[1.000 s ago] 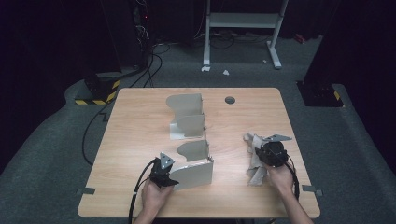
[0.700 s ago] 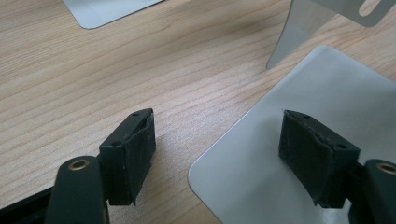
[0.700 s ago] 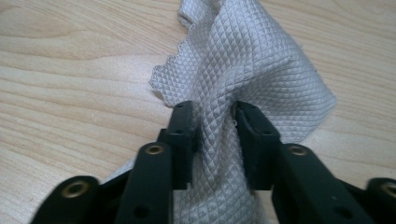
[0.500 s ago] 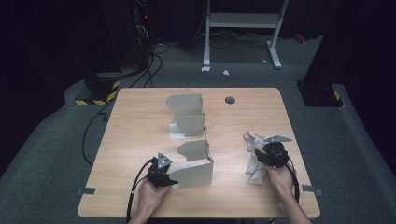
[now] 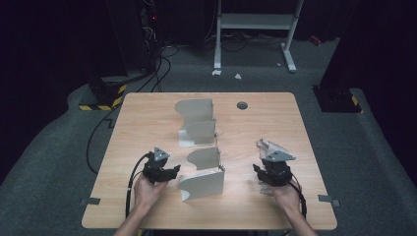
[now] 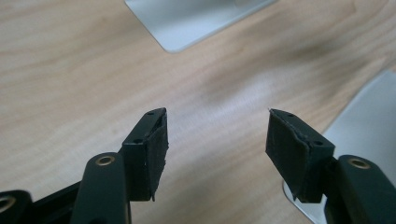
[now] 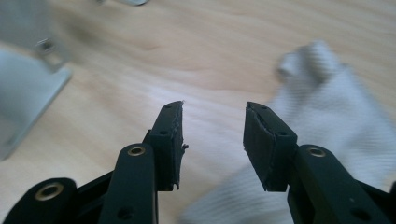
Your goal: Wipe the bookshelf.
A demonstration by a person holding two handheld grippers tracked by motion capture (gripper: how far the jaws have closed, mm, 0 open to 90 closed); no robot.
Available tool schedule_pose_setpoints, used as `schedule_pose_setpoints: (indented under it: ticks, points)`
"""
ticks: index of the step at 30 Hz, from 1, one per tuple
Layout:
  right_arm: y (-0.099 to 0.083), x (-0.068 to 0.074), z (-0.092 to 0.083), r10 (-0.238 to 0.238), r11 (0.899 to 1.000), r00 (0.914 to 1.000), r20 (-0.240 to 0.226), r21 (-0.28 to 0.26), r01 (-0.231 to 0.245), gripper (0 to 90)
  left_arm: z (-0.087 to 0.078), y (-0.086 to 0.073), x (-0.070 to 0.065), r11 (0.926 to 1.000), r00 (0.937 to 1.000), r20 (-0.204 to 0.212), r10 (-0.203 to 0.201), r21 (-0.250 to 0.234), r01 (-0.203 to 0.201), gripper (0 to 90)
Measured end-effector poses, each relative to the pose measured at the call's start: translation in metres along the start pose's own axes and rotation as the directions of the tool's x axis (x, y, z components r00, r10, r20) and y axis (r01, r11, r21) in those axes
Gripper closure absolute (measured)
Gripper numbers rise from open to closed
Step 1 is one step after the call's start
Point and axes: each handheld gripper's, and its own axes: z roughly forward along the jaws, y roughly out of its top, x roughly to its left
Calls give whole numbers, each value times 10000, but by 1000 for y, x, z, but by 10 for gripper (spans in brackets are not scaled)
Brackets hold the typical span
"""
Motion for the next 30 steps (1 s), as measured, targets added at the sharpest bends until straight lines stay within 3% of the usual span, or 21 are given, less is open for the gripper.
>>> schedule_pose_setpoints:
  ticks: [3, 4, 13, 22, 30]
  points:
    - [-4, 17, 7, -263, 9995, 9985, -472, 162, 271, 578, -1, 13, 6, 9998, 9998, 112, -140, -107, 141, 390]
    - [-7, 29, 13, -487, 9980, 9960, -748, 357, 515, 575, -1, 19, 9, 9997, 9996, 196, -195, -152, 198, 389]
    - [-23, 64, 25, -681, 9948, 9806, -1841, 615, 807, 550, 5, 56, 24, 9994, 9972, 708, -224, -237, 241, 380]
    - [-23, 80, 25, -1084, 9909, 9696, -2192, 540, 1230, 540, 5, 81, 23, 9986, 9945, 1044, 50, -522, 5, 386]
    - [-17, 91, 23, -1618, 9828, 9514, -2621, 444, 1794, 526, 10, 100, 19, 9971, 9894, 1345, 539, -609, -460, 450]
